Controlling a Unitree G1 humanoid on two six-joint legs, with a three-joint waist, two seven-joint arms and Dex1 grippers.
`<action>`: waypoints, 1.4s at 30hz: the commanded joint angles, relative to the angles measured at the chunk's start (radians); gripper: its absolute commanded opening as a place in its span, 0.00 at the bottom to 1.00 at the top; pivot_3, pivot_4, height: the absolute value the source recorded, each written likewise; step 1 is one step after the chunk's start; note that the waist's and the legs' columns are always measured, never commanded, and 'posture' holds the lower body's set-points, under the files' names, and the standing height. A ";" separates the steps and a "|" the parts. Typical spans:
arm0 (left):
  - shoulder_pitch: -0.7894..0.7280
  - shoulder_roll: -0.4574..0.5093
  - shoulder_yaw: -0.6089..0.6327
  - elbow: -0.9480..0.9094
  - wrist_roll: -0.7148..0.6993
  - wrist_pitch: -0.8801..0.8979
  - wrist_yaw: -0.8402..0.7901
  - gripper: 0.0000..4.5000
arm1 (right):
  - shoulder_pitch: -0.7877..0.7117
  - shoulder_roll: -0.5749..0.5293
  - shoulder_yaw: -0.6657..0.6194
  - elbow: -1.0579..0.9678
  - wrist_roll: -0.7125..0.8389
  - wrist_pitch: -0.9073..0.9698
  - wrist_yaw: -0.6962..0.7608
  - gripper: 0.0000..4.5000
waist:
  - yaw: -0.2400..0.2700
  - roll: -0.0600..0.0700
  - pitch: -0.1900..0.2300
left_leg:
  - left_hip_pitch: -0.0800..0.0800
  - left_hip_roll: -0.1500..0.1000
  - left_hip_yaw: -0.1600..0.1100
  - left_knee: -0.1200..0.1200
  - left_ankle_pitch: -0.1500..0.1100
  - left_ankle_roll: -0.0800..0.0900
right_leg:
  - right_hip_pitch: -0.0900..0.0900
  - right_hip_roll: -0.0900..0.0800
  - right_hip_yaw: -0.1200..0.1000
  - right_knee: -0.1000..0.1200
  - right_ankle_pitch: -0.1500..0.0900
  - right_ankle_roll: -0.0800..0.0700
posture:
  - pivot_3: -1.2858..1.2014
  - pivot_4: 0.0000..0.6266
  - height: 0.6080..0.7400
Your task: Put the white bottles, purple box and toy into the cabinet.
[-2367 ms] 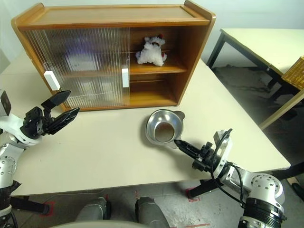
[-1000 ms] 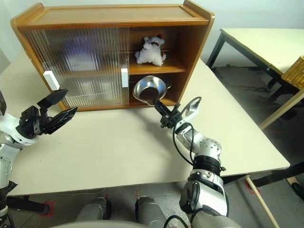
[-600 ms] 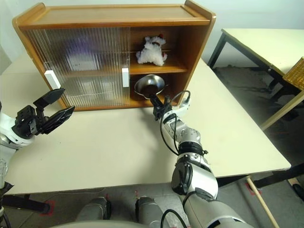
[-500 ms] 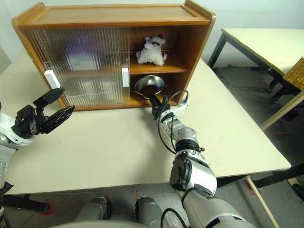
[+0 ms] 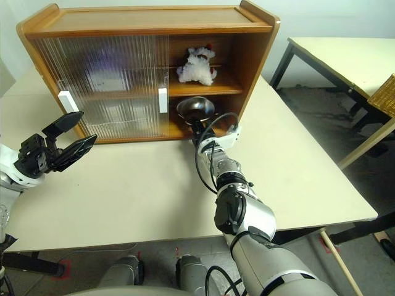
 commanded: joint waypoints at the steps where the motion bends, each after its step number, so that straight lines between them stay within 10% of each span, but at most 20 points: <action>1: -0.005 0.004 0.005 -0.005 -0.002 0.000 -0.001 1.00 | 0.004 -0.016 0.006 -0.007 -0.030 0.027 0.017 0.57 | 0.000 0.000 0.000 | 0.000 0.000 0.000 0.000 0.000 0.000 | 0.000 0.000 0.000 0.000 0.000 0.000 | 0.54 0.09 1.00; 6: -0.020 -0.004 -0.006 0.013 0.001 -0.006 -0.011 1.00 | 0.028 -0.039 -0.001 -0.069 -0.014 0.143 0.060 0.99 | 0.000 0.000 0.000 | 0.000 0.000 0.000 0.004 0.000 0.000 | 0.000 0.000 0.000 0.004 0.000 0.000 | 0.53 0.09 1.00; 13: -0.046 -0.019 -0.024 0.044 0.012 -0.016 -0.030 1.00 | 0.170 -0.037 0.052 -0.419 0.029 0.405 0.066 1.00 | -0.001 0.000 0.000 | 0.002 0.000 0.001 0.005 0.002 -0.001 | 0.000 0.000 0.000 0.010 0.000 -0.001 | 0.52 0.08 1.00; 23: -0.056 -0.038 -0.035 0.071 0.028 -0.031 -0.050 1.00 | 0.555 -0.108 0.615 -1.199 -0.263 0.262 0.315 1.00 | -0.027 -0.001 -0.001 | 0.006 -0.001 0.001 0.006 0.004 0.000 | 0.005 0.001 -0.001 0.010 -0.004 0.009 | 0.51 0.07 1.00; 36: -0.033 -0.043 -0.027 0.050 0.032 -0.036 -0.040 1.00 | 0.464 0.024 0.870 -1.154 -0.606 -0.125 0.192 0.02 | -0.023 -0.001 -0.001 | 0.018 -0.001 -0.003 0.005 -0.003 -0.013 | 0.015 0.002 0.000 0.010 -0.006 0.013 | 0.52 0.07 1.00; 42: -0.027 -0.038 -0.018 0.045 0.031 -0.039 -0.034 1.00 | 0.358 0.104 0.869 -1.034 -0.674 -0.154 0.074 0.01 | -0.019 -0.001 -0.002 | 0.014 -0.001 -0.003 0.004 -0.004 -0.015 | 0.010 0.002 0.000 0.010 -0.005 0.008 | 0.53 0.07 1.00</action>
